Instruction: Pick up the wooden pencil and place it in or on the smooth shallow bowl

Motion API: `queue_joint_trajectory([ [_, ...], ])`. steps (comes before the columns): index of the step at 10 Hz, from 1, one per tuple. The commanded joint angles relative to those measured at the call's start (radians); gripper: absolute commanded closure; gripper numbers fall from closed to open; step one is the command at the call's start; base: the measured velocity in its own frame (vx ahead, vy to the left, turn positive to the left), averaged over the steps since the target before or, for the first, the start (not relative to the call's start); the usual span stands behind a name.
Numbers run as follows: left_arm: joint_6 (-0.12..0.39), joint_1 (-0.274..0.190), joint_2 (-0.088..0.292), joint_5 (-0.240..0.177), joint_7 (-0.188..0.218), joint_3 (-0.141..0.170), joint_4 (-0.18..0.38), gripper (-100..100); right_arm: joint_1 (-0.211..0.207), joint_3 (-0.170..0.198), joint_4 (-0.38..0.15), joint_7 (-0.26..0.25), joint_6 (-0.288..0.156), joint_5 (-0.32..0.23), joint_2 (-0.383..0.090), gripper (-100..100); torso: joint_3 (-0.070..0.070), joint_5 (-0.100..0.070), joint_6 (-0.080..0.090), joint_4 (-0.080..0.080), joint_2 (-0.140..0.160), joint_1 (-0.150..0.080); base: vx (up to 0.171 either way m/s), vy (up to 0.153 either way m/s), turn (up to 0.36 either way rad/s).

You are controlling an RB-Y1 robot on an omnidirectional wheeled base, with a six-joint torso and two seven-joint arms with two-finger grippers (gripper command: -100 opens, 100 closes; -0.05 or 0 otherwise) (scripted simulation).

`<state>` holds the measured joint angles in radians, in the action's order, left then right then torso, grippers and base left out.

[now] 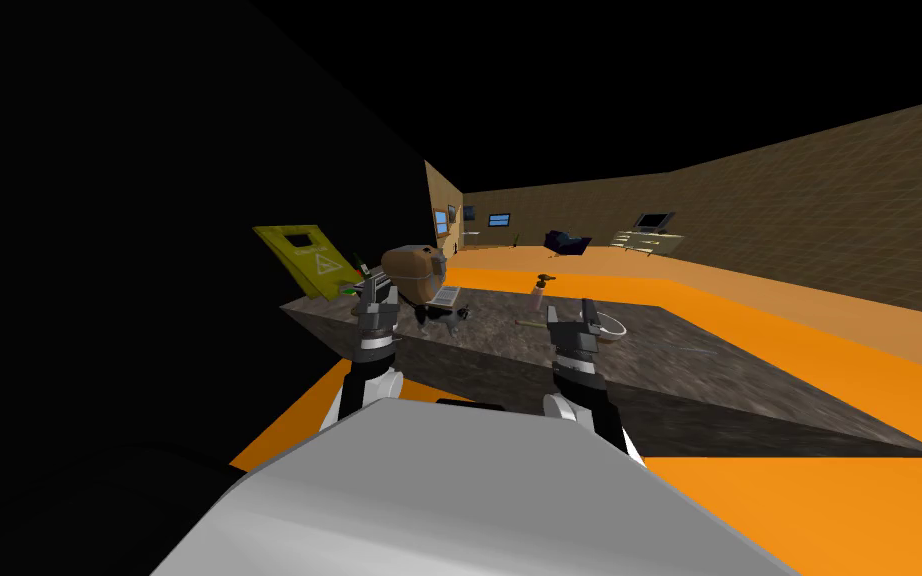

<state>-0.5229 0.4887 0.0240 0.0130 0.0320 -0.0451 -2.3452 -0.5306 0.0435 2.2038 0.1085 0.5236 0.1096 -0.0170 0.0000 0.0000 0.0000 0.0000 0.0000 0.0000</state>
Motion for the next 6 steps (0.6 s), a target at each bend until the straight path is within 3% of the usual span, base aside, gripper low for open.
queue_joint_trajectory([
  [1, 0.000, 0.000, 0.000, 0.000, 0.000, 0.000, 0.000, 0, 0.004, -0.002, -0.007, -0.005, -0.003, -0.006, -0.033, -100, 0.000, 0.000, 0.000, 0.000, 0.000, 0.000, -0.012, 0.006, -0.011],
  [6, 0.000, 0.000, 0.000, 0.000, 0.000, 0.000, 0.000, 0, 0.040, -0.011, -0.059, -0.044, -0.020, -0.060, -0.181, -100, 0.002, 0.000, 0.000, 0.001, 0.004, 0.002, -0.060, 0.025, -0.013],
])
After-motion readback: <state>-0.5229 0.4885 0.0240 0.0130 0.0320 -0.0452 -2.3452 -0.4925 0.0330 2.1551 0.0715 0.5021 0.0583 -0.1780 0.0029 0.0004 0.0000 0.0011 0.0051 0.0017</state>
